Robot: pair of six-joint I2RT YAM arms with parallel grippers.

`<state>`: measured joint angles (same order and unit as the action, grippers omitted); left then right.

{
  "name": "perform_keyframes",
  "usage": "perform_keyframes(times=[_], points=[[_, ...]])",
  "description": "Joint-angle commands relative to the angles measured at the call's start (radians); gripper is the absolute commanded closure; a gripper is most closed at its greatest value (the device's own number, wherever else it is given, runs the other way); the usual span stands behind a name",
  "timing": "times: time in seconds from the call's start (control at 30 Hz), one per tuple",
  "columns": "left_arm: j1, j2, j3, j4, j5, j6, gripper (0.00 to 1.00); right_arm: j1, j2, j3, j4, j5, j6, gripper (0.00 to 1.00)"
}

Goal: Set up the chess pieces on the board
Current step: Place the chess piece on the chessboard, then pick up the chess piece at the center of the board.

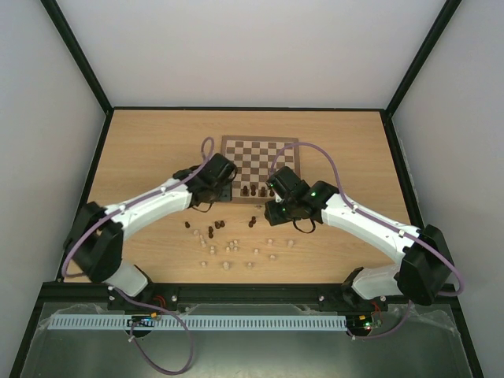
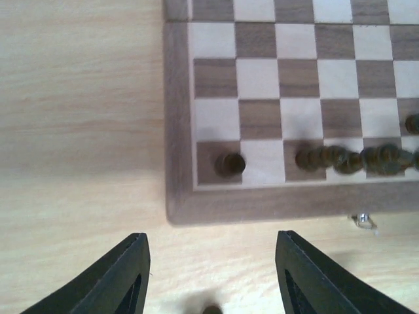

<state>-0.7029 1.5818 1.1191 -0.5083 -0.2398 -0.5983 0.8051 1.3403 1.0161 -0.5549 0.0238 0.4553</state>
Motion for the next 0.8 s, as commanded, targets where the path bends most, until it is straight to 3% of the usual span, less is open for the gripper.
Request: perform_keyframes(times=[0.0, 0.2, 0.6, 0.67, 0.77], points=[[-0.006, -0.129, -0.142, -0.053, -0.011, -0.097, 0.42, -0.006, -0.021, -0.01, -0.027, -0.026, 0.0, 0.59], [0.015, -0.26, -0.332, -0.048, -0.035, -0.191, 0.36, -0.005, -0.017, -0.012, -0.024, -0.043, -0.009, 0.59], [0.105, -0.259, -0.464, 0.023, -0.007, -0.201, 0.32, -0.005, -0.016, -0.033, -0.013, -0.054, -0.012, 0.59], [0.107, -0.257, -0.473, 0.032, 0.001, -0.201, 0.36, -0.005, -0.012, -0.036, -0.009, -0.054, -0.013, 0.59], [0.107, -0.252, -0.488, 0.045, 0.015, -0.201, 0.49, -0.005, -0.005, -0.038, -0.007, -0.057, -0.016, 0.59]])
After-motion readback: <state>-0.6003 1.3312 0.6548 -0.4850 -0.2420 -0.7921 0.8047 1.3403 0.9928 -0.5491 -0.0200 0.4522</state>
